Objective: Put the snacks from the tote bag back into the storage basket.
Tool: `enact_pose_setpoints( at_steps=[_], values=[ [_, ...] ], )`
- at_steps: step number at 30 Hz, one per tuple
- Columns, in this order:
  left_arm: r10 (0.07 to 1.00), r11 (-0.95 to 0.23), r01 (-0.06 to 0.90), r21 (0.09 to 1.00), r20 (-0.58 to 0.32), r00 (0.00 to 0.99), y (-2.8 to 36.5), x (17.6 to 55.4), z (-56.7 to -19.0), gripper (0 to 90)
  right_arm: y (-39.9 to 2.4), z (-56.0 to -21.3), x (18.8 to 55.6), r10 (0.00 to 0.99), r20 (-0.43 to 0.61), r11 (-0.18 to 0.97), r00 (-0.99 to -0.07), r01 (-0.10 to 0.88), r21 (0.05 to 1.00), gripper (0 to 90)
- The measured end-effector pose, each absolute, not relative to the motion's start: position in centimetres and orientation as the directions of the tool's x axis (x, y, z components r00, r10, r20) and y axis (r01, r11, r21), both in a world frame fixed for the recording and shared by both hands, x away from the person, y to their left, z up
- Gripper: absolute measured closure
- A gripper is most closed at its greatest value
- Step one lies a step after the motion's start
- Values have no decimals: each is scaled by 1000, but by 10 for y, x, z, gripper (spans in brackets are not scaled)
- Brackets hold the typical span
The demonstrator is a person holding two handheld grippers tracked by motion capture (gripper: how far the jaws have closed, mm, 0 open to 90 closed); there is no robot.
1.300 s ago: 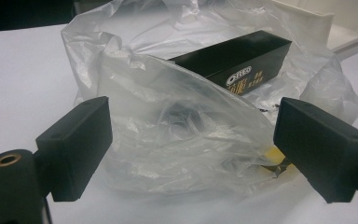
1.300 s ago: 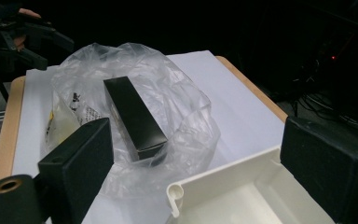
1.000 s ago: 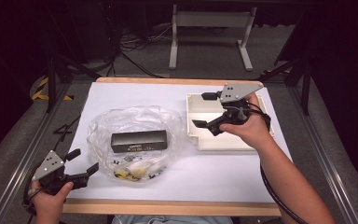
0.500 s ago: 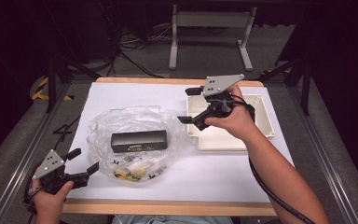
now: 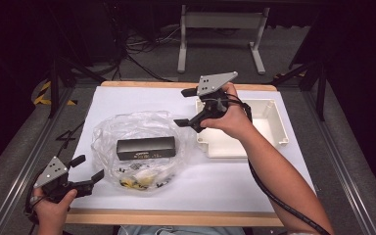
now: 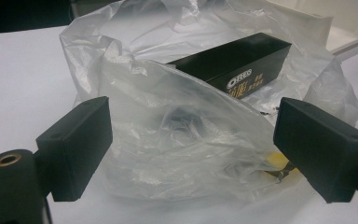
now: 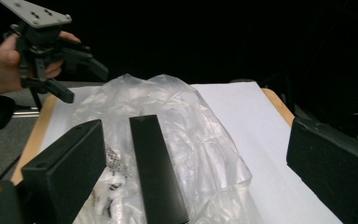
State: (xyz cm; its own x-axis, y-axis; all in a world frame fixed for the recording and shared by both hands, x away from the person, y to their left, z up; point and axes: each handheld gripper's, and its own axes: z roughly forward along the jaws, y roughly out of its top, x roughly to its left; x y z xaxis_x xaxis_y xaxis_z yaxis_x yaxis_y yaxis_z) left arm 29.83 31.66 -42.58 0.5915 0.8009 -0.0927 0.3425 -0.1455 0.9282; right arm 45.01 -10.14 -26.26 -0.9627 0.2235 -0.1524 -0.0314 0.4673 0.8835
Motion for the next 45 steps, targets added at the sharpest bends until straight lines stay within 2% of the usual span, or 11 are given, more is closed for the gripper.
enact_pose_setpoints(
  at_steps=[9, 24, 45],
  values=[
    [801, -144, 338, 930, -91, 592, 317, 298, -426, 124, -86, -279, 460, 212, -132, 464, -968, -19, 886, 65],
    [798, -148, 338, 930, -89, 596, 317, 299, -426, 122, -56, -329, 471, 159, -60, 455, -986, 20, 890, 70],
    [799, -148, 333, 931, -86, 596, 318, 299, -425, 121, -34, -370, 472, 130, -41, 455, -991, 23, 890, 67]
  ],
)
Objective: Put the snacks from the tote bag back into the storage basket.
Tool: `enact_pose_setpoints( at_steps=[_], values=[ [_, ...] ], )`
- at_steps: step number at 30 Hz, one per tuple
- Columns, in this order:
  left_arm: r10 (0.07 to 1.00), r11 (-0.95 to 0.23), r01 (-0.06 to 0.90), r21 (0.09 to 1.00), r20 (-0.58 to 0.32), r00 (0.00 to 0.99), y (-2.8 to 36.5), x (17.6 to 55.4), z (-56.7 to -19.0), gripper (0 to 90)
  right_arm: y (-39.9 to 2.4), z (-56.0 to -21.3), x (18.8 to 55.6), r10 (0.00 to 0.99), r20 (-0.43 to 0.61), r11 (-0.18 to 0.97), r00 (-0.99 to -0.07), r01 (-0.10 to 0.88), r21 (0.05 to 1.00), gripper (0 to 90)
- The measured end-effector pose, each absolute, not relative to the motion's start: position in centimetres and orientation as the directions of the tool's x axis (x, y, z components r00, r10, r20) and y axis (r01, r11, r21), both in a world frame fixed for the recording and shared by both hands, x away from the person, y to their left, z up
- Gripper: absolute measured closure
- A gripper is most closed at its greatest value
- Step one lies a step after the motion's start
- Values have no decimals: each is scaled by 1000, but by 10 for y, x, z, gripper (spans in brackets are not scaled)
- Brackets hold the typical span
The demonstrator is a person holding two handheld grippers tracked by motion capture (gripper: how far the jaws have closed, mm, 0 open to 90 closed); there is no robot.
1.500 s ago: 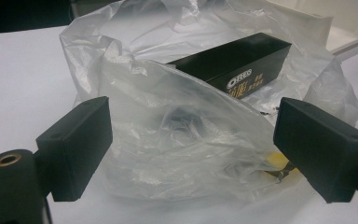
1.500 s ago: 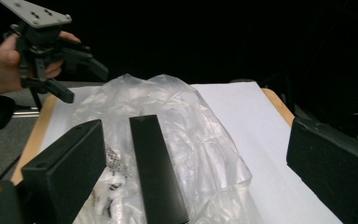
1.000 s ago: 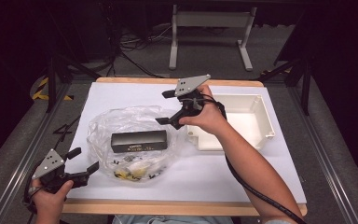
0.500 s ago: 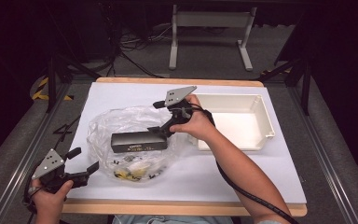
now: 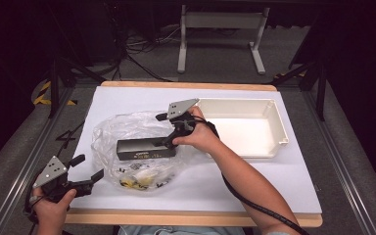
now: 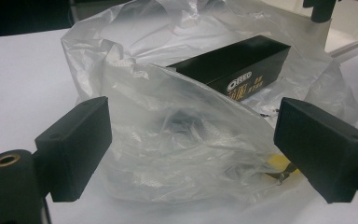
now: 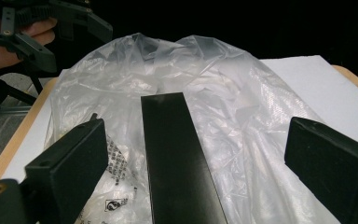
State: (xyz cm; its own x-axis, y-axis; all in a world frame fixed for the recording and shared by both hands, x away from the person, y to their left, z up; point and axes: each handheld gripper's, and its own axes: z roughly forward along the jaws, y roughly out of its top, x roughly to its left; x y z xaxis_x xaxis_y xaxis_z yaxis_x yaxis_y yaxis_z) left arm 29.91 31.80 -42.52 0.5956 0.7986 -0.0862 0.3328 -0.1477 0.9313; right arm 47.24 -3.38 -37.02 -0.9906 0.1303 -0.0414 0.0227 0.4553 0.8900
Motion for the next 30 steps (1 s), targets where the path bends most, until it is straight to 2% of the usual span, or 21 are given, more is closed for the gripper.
enact_pose_setpoints(
  at_steps=[12, 30],
  values=[
    [799, -147, 332, 932, -86, 595, 318, 299, -425, 121, -24, -383, 471, 121, -24, 465, -992, 36, 884, 70],
    [797, -141, 332, 932, -92, 597, 319, 299, -425, 120, -4, -405, 474, 115, -28, 564, -993, 42, 825, 78]
  ],
)
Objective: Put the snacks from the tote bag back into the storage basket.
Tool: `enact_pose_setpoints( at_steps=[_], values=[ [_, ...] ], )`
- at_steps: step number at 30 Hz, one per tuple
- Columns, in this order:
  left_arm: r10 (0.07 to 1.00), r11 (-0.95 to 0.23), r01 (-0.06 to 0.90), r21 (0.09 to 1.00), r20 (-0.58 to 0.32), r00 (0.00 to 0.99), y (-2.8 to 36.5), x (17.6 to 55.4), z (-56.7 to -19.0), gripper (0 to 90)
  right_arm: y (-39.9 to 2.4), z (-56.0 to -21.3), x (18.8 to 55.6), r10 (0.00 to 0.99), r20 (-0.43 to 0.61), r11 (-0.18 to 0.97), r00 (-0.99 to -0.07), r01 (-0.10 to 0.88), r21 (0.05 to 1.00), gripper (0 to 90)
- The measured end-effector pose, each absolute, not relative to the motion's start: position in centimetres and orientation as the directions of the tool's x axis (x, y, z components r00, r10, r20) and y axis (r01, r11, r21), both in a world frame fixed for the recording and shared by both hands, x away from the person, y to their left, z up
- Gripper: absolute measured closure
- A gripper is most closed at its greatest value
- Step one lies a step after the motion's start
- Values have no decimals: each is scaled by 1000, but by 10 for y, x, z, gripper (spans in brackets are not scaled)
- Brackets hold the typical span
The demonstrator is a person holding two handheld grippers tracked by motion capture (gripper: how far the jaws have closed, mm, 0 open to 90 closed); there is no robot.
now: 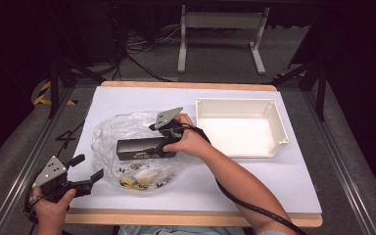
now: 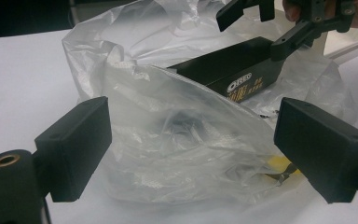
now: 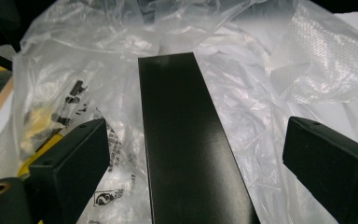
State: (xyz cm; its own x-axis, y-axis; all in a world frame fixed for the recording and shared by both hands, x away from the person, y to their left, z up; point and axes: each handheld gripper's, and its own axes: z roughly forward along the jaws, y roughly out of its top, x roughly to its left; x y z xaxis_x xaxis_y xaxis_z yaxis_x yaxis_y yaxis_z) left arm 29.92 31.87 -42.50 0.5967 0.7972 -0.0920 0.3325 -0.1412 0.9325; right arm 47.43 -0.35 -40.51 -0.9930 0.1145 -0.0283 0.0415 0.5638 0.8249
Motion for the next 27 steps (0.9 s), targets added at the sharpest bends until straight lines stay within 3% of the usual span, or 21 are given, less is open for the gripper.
enact_pose_setpoints(
  at_steps=[27],
  values=[
    [790, -127, 337, 933, -110, 603, 320, 300, -424, 120, 18, -425, 478, 89, -30, 645, -996, 35, 763, 93]
  ],
)
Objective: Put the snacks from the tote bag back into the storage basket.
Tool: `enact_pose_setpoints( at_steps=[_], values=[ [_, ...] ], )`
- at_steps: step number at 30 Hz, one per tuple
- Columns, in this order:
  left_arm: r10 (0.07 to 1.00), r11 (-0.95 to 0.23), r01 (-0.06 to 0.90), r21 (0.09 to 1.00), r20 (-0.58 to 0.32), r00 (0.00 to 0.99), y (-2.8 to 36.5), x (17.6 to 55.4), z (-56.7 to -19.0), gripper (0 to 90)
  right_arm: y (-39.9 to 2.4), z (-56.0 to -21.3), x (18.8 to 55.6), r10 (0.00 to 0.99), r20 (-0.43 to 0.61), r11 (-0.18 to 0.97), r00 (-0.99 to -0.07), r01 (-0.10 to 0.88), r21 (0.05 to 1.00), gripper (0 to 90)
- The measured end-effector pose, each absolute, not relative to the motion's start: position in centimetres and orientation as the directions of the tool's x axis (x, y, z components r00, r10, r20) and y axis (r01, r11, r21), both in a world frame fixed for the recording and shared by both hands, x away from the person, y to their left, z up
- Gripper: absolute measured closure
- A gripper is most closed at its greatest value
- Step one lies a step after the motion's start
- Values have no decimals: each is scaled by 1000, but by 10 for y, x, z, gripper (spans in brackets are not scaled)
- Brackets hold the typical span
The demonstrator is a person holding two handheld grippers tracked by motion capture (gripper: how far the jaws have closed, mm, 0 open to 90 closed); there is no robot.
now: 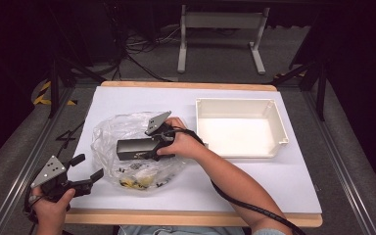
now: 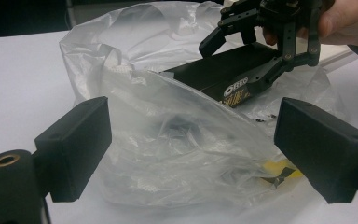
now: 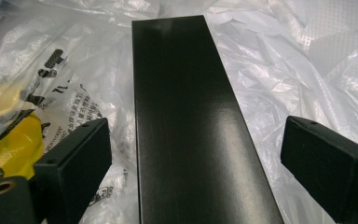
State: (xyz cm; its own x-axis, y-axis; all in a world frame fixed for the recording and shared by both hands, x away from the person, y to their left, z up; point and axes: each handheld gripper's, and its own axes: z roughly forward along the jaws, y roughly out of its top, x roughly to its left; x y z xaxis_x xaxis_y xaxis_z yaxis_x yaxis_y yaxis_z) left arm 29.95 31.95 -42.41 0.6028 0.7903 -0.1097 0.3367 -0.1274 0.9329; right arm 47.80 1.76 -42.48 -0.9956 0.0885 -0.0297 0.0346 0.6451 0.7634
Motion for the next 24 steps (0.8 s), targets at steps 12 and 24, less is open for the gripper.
enact_pose_setpoints(
  at_steps=[12, 24],
  values=[
    [791, -120, 332, 936, -111, 601, 319, 299, -425, 119, 20, -432, 485, 57, -30, 704, -998, 19, 710, 182],
    [791, -119, 332, 936, -113, 601, 319, 300, -425, 118, 20, -430, 489, 20, -17, 692, -1000, 1, 722, 255]
  ],
)
